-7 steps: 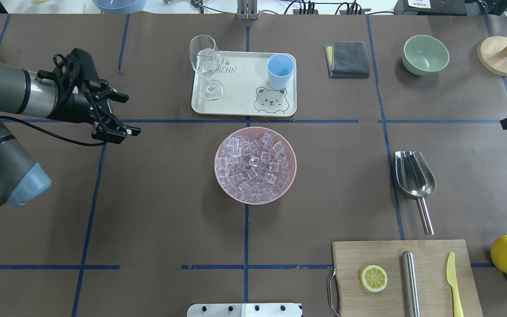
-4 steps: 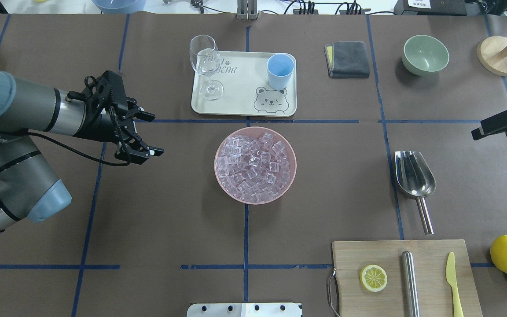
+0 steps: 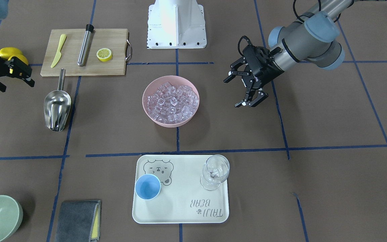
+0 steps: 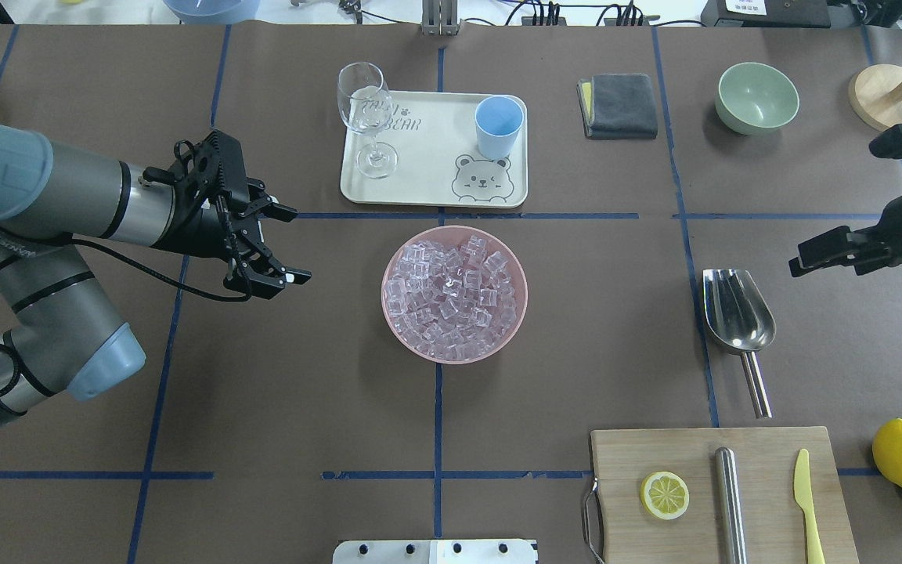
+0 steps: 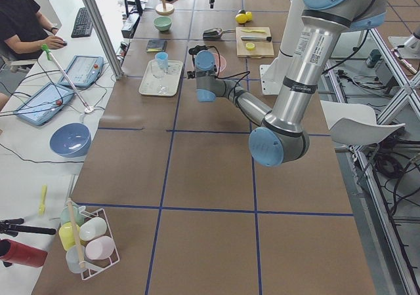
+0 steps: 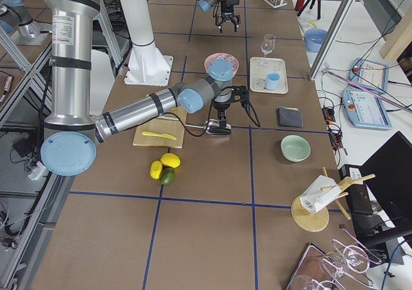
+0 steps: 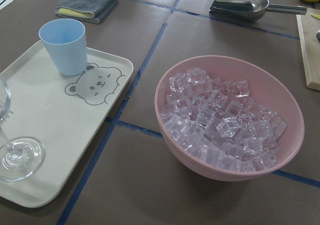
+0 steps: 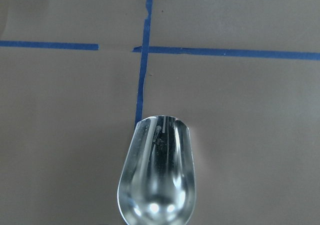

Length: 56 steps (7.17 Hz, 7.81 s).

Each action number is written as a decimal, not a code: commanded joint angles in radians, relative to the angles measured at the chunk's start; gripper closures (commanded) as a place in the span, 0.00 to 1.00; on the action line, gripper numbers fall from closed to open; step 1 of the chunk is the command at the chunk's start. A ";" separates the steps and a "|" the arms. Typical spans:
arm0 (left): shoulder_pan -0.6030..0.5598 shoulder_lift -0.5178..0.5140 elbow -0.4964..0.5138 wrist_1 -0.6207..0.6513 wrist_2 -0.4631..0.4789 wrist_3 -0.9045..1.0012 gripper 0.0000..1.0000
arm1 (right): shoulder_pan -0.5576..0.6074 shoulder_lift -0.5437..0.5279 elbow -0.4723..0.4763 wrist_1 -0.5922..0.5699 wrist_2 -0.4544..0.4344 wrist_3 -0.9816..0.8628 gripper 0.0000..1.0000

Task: Put ice in cup with scoop
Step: 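Move the left gripper toward the ice bowl while the right reaches the scoop, then close the right gripper on the metal scoop handle, then lift the scoop with the right gripper and carry it toward the bowl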

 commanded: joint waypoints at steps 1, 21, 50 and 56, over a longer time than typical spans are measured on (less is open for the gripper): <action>0.009 0.002 0.002 0.013 0.000 0.053 0.00 | -0.160 0.018 0.022 -0.001 -0.087 0.247 0.00; 0.073 -0.005 0.038 0.014 0.072 0.115 0.00 | -0.375 -0.053 -0.122 0.199 -0.153 0.375 0.06; 0.124 -0.046 0.073 0.018 0.074 0.115 0.00 | -0.036 0.183 0.181 -0.390 -0.086 -0.855 1.00; 0.161 -0.113 0.129 0.145 0.069 0.305 0.00 | -0.109 0.373 0.178 -0.679 -0.169 -1.051 1.00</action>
